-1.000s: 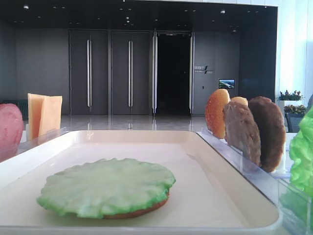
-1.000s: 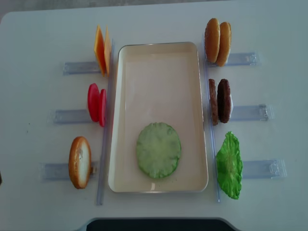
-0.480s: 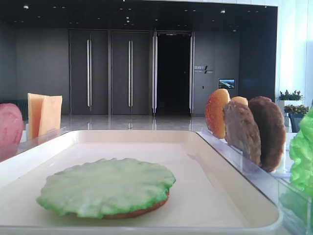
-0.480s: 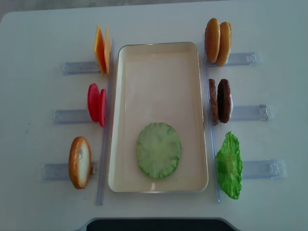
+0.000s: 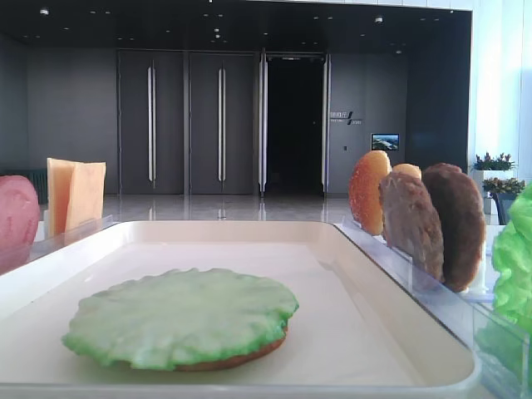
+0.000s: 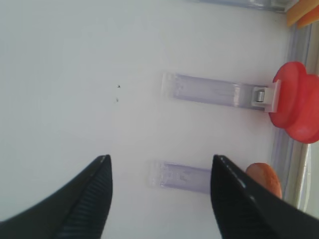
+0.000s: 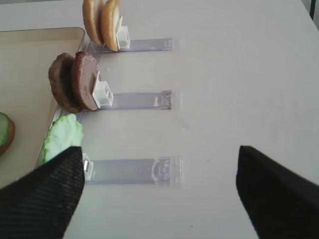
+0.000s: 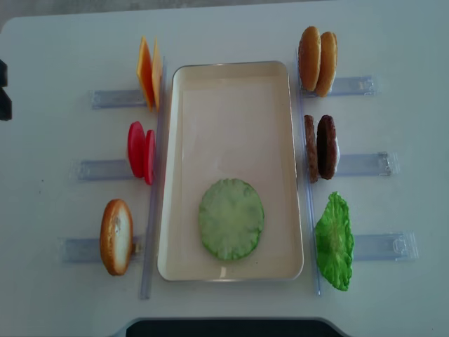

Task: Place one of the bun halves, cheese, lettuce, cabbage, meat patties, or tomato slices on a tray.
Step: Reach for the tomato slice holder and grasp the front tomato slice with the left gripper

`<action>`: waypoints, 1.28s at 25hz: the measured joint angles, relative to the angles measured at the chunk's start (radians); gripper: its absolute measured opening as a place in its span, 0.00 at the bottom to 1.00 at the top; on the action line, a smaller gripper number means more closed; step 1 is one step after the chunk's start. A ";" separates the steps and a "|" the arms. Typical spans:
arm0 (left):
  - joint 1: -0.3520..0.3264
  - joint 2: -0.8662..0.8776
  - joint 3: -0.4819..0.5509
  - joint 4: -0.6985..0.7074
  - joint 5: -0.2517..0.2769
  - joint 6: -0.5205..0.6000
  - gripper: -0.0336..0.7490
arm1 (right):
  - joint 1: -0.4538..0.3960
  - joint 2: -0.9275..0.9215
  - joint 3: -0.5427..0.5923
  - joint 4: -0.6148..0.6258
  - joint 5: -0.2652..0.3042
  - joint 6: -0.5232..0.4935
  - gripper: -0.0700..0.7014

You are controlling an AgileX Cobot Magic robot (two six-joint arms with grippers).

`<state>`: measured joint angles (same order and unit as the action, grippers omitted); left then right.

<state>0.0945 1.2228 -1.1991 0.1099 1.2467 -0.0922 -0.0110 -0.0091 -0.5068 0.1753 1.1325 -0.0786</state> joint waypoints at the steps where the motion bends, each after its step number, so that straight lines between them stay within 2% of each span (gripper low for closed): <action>1: 0.000 0.018 -0.010 0.004 0.000 -0.001 0.65 | 0.000 0.000 0.000 0.000 0.000 0.000 0.85; 12: 0.000 0.179 -0.037 -0.002 -0.005 -0.042 0.65 | 0.000 0.000 0.000 0.000 0.000 0.000 0.85; 25: 0.000 0.236 -0.052 0.027 -0.007 -0.046 0.65 | 0.000 0.000 0.000 0.000 0.000 0.000 0.85; 32: 0.000 0.239 -0.056 -0.022 -0.009 -0.069 0.65 | 0.000 0.000 0.000 0.000 0.000 0.000 0.85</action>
<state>0.0945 1.4620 -1.2554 0.0882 1.2376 -0.1610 -0.0110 -0.0091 -0.5068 0.1753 1.1325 -0.0786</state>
